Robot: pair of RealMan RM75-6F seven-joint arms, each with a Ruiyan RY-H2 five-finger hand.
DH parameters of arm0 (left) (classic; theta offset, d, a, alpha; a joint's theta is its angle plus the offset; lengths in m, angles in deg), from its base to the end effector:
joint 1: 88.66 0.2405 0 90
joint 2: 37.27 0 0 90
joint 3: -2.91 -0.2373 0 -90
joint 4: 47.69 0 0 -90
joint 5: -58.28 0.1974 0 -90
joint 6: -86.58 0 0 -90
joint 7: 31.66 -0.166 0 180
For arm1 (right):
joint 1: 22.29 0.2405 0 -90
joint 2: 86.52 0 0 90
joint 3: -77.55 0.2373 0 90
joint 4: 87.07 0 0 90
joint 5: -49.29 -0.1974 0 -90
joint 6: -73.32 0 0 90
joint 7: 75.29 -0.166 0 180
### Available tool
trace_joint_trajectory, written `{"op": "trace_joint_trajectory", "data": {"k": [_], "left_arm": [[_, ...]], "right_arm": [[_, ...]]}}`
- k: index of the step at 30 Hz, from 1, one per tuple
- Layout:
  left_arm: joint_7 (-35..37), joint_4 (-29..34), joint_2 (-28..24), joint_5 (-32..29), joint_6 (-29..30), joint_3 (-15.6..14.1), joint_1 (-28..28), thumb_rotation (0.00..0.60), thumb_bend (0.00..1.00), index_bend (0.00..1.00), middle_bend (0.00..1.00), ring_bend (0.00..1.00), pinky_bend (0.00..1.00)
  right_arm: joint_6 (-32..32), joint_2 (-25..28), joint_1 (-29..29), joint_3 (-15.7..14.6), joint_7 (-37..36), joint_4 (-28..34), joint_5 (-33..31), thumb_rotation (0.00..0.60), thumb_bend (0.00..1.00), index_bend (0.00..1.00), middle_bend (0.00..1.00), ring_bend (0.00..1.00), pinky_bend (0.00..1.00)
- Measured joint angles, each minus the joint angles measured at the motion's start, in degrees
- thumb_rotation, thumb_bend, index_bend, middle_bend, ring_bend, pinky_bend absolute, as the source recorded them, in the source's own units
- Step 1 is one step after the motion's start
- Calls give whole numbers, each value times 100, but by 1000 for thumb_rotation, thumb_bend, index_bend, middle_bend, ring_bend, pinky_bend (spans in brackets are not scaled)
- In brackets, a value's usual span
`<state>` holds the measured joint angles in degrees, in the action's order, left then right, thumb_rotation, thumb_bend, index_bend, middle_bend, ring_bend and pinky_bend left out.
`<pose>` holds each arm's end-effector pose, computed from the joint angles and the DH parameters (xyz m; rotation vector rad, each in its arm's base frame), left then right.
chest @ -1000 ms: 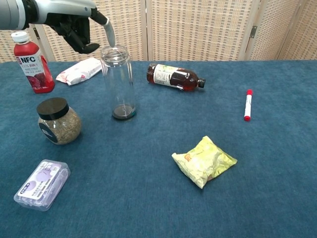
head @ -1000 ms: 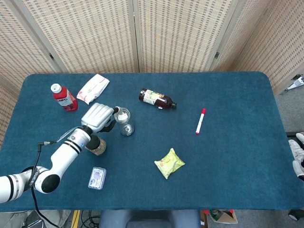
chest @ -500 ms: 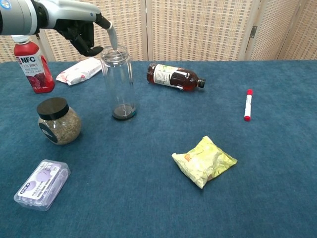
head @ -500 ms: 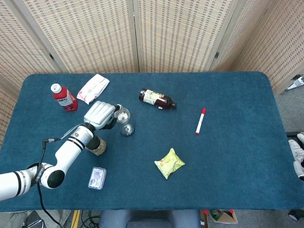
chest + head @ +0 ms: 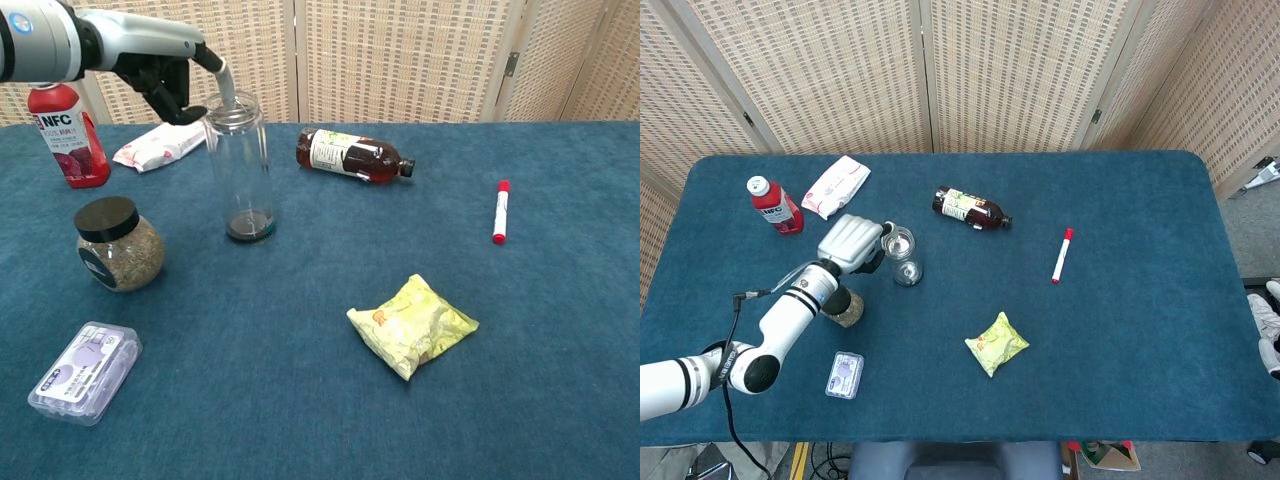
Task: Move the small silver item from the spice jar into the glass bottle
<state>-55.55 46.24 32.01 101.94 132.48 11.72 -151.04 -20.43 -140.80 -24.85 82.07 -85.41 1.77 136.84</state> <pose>-0.0652 0.4051 0.0651 -1.9562 -0.8222 -0.8023 -0.3100 -0.1660 0.2451 1.2751 -0.7762 0.9049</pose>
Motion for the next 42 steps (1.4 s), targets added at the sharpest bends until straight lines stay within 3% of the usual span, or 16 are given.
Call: {"op": "trace_joint_trajectory", "data": {"k": [17,25,32,38,40,42], "left_arm": [[-18,12,16,-10,-30,-57,-16,600,547,325,1000,982,1000],[200,149,-73,98,94,59,67,600,546,317,983,954,1000],[756,477,-335,494,454,218,452,600,539,246,798,774,1000],[815,754,-630,589,981,146,926,600,411,245,597,623,995],[777,863,-719,589,1197,86,1093,600,402,245,540,568,945],[754,964,-796,589,1421,20,1294,600,401,245,475,494,829]], "right_arm": [[-23,3,-12,4,6,7,10,600,367,156,218,102,214],[-36,6,-26,0,1,12,13,600,367,155,218,102,214],[-16,21,-7,5,-14,7,26,600,367,155,218,102,214],[19,42,18,5,-28,-3,40,600,367,156,218,102,214],[37,45,26,7,-31,-6,33,600,367,156,218,102,214],[69,48,39,7,-37,-9,25,600,367,156,218,102,214]]}}
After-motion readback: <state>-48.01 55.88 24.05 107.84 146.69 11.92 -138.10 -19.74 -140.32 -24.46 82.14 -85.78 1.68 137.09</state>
